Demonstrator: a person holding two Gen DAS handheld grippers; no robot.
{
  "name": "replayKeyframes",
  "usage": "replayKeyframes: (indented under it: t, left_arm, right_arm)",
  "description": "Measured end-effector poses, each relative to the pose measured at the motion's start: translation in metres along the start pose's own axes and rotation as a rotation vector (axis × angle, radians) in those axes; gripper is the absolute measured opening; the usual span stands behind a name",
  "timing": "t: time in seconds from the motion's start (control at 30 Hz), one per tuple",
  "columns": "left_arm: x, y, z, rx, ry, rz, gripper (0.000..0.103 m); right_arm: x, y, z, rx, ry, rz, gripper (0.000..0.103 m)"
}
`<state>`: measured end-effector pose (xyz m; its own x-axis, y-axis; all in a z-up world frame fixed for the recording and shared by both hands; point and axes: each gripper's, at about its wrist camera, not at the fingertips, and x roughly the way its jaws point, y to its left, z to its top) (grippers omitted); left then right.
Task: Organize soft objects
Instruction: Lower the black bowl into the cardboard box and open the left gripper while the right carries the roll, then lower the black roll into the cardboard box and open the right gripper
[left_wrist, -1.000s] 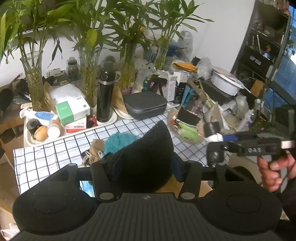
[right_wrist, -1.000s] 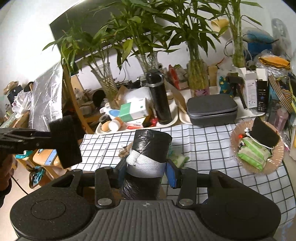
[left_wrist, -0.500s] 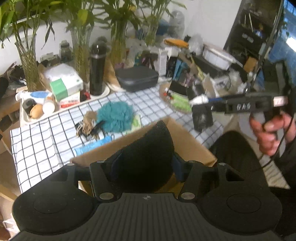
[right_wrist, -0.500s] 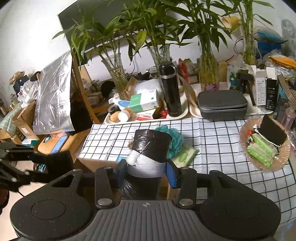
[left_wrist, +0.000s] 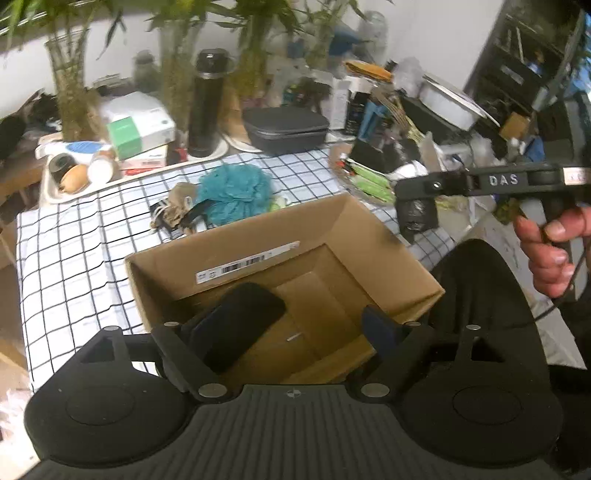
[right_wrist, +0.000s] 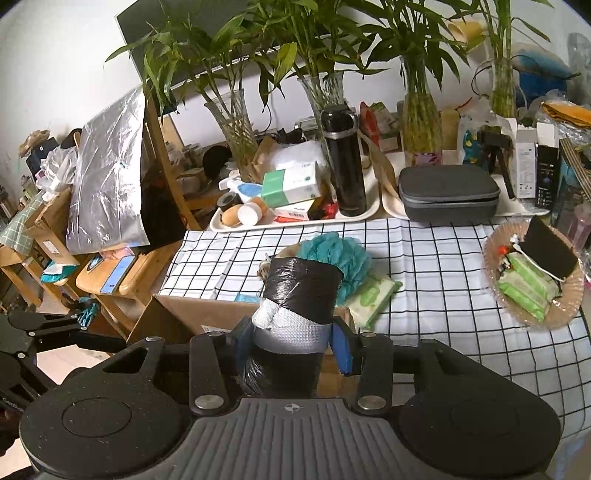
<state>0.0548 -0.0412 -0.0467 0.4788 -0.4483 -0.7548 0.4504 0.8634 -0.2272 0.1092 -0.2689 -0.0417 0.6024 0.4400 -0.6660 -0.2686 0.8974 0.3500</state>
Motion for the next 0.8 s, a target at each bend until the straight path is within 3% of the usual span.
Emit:
replayKeyframes:
  t: [0.33,0.53,0.8]
  left_arm:
    - [-0.015,0.015,-0.008,-0.089,-0.041,0.116,0.082]
    - [-0.019,0.025,-0.015,-0.129,-0.046,0.197,0.082]
    - [-0.018,0.027,-0.023,-0.153,-0.027,0.216,0.082]
  right_arm:
    - [0.007,0.002,-0.004,0.005,0.04,0.022,0.048]
    - [0.018,0.009,-0.005,-0.006,0.113,0.033,0.048]
    - [0.038,0.021,-0.009,-0.035,0.237,0.008,0.048]
